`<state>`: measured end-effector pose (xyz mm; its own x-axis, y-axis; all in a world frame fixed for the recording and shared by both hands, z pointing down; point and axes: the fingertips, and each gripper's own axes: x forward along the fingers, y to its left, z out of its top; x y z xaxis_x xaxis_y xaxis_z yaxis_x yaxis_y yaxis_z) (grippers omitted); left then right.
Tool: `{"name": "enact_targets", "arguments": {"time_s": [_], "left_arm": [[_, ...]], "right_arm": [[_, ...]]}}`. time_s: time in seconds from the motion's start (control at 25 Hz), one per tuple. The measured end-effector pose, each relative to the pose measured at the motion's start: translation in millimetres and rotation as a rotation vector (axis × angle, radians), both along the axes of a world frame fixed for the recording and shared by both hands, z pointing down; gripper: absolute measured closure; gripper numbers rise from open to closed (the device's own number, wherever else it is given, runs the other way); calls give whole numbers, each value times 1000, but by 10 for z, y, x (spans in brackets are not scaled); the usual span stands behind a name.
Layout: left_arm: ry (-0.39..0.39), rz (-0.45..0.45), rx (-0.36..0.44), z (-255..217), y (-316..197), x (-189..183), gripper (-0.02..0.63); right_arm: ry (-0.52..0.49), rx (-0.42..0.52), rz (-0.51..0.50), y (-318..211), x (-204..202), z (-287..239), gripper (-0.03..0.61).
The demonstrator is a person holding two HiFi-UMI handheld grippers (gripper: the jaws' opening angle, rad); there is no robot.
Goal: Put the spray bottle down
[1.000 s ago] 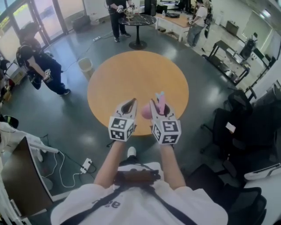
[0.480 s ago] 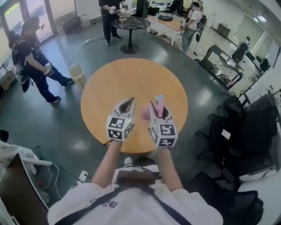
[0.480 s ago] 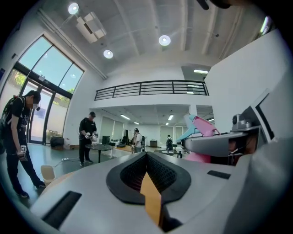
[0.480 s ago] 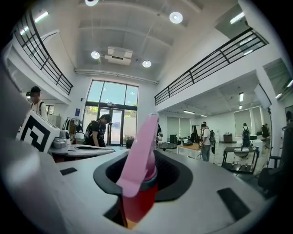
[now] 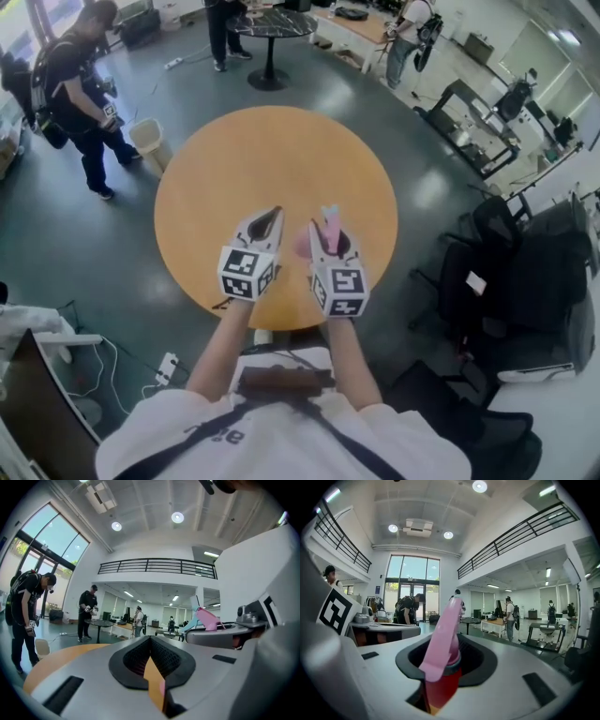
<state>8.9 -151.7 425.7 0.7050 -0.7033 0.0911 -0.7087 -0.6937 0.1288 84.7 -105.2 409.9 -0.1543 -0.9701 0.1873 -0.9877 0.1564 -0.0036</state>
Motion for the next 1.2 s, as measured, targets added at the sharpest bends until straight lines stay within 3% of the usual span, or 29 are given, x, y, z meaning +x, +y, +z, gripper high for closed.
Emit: {"name": "enact_targets", "arguments": {"time_s": [0.28,0.44,0.6,1.2], "left_arm": [[-56,-8,-27,193,-253,140,603],[-56,-33,-59,336,-440,146,603],[-14,-67,-72,350,-626,113,603],[-68,-107,-159,829,-1035,105,603]], "right_arm": [[38,-82,-31,-334,80,290,433],[-13,-97,-74,-562,78,355,431],[9,-122,-61,-769,178,432,431],[-9,-248,29,-1667,658,1056,433]]}}
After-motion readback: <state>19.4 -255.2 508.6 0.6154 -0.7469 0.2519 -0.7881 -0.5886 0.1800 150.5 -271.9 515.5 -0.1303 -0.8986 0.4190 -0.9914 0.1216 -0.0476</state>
